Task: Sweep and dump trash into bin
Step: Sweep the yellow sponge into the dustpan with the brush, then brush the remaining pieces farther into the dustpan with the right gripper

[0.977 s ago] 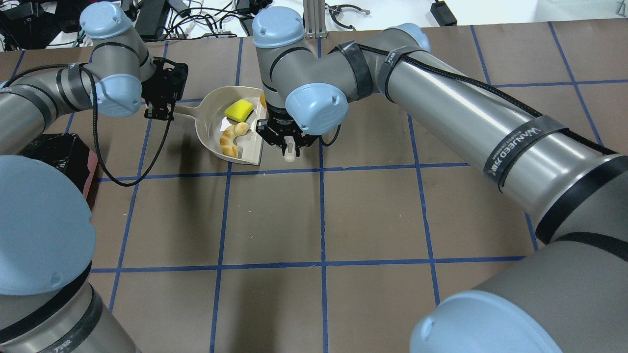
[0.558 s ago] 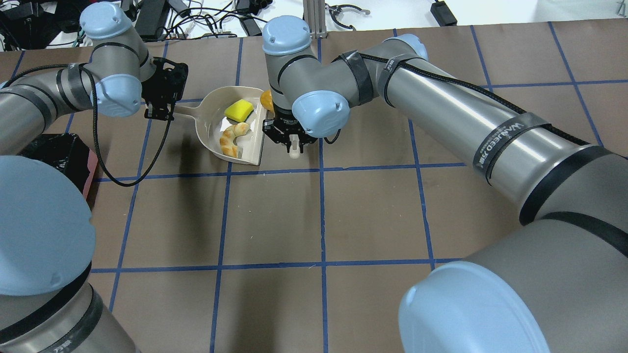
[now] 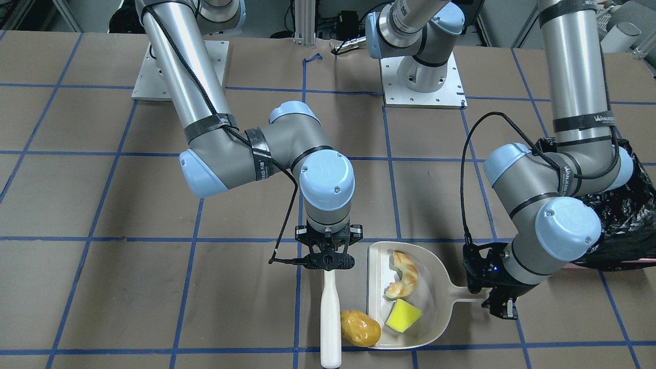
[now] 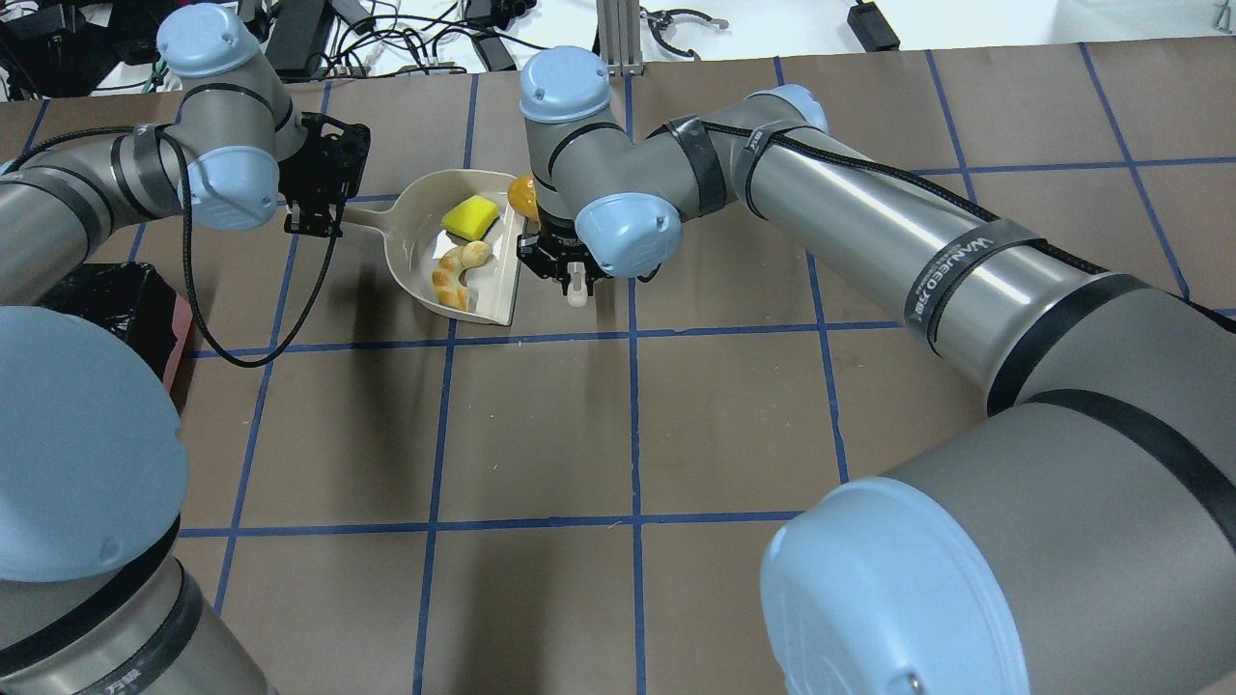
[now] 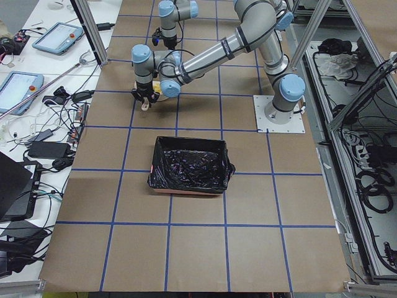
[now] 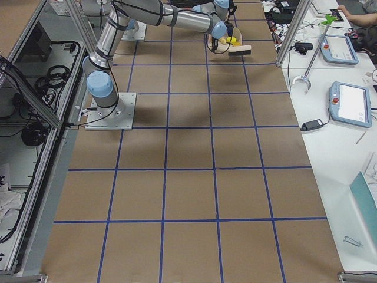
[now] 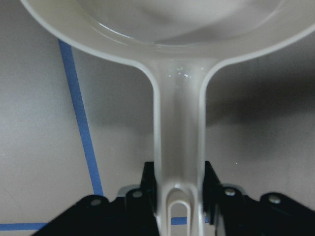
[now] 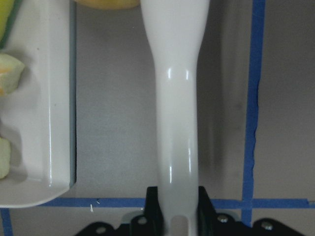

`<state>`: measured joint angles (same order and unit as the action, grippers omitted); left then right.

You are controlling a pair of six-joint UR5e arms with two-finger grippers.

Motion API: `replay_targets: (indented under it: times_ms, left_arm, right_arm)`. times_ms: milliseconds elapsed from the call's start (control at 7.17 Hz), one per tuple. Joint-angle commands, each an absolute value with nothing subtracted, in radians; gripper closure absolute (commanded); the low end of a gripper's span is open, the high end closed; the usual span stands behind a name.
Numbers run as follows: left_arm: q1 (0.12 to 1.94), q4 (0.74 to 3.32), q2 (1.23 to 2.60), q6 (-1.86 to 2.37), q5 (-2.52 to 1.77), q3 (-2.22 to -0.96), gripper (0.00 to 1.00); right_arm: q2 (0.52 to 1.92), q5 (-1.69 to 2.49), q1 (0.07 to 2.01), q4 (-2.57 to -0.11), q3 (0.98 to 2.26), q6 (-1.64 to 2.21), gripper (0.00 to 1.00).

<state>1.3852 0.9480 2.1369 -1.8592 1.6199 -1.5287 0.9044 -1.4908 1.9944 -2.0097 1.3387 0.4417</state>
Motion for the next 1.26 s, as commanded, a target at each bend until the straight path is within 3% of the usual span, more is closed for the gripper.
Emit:
replay_targets:
  times_ms: [0,1116]
  left_arm:
    - [1.385,0.948,2.137,-1.859,1.62,-1.528,0.93]
    - [1.385,0.948,2.138,-1.859,1.62,-1.529,0.93]
  right_arm:
    - [0.885,-1.48,2.008,-2.048,1.338,0.503,1.0]
    - [0.845,-1.425,2.132,-2.132,1.31,0.779,1.0]
